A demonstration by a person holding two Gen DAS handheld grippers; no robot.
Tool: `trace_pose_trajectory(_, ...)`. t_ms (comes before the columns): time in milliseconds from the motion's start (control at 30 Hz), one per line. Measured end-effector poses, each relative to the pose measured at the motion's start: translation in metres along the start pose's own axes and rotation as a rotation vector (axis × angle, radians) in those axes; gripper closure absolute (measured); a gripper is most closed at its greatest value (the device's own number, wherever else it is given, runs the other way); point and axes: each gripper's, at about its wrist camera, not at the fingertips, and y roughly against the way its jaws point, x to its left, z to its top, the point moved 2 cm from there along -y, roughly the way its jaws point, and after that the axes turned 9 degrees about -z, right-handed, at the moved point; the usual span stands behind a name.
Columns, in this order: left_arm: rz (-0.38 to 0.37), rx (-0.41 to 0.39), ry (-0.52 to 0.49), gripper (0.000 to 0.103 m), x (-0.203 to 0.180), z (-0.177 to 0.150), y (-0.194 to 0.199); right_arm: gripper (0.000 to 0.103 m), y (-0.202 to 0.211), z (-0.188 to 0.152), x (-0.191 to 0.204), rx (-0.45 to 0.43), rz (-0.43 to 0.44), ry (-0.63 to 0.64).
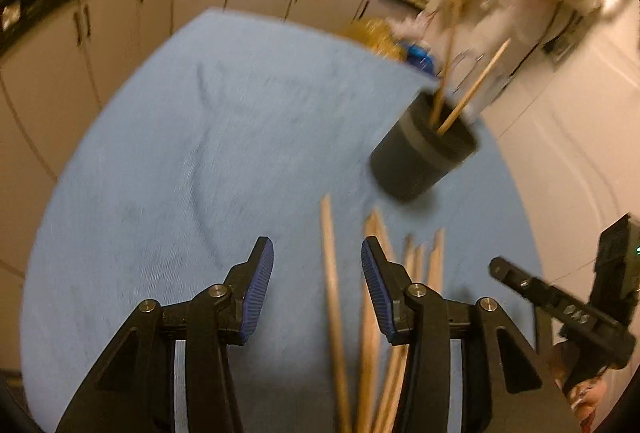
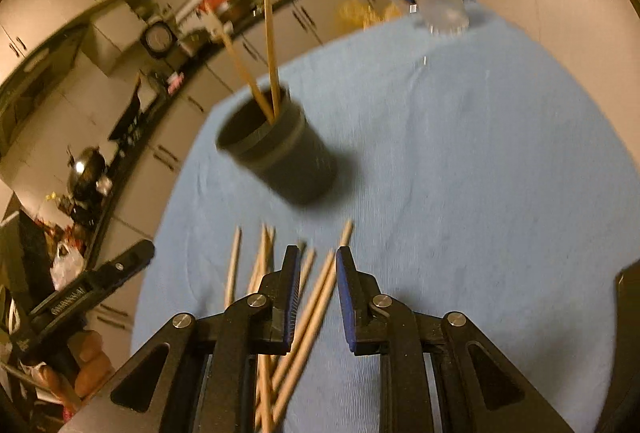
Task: Organize utensils
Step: 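Open the right gripper to drop the chopstick into the holder, then move the right gripper back and grasp another chopstick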
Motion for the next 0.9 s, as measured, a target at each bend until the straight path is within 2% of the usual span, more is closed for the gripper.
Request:
trace_pose_trajectory(100, 0.012, 0.020, 0.021, 0.059, 0.012, -0.011, -0.003, 0.083, -0.010, -0.005, 0.014, 0.037, 0.035, 0.026)
trace_pose_trajectory(233, 0.014, 0.035, 0.024, 0.059, 0.016, -0.014, -0.005, 0.083, -0.030, -0.003, 0.035, 0.083, 0.034, 0.084)
trace_pose_trajectory(567, -0.004, 0.062, 0.027, 0.059, 0.024, -0.013, -0.011, 0.083, -0.089, 0.004, 0.069, 0.191, -0.044, 0.162)
trace_pose_trajectory(633, -0.005, 0.066, 0.028, 0.059, 0.025, -0.013, -0.014, 0.087, -0.098, 0.003, 0.068, 0.213, -0.046, 0.159)
trace_pose_trajectory(700, -0.004, 0.073, 0.027, 0.059, 0.025, -0.012, -0.017, 0.095, -0.098, 0.002, 0.071, 0.212, -0.032, 0.180)
trace_pose_trajectory(900, 0.015, 0.108, -0.014, 0.059, 0.011, -0.006, -0.037, 0.096, -0.065, 0.010, 0.054, 0.150, 0.017, 0.156)
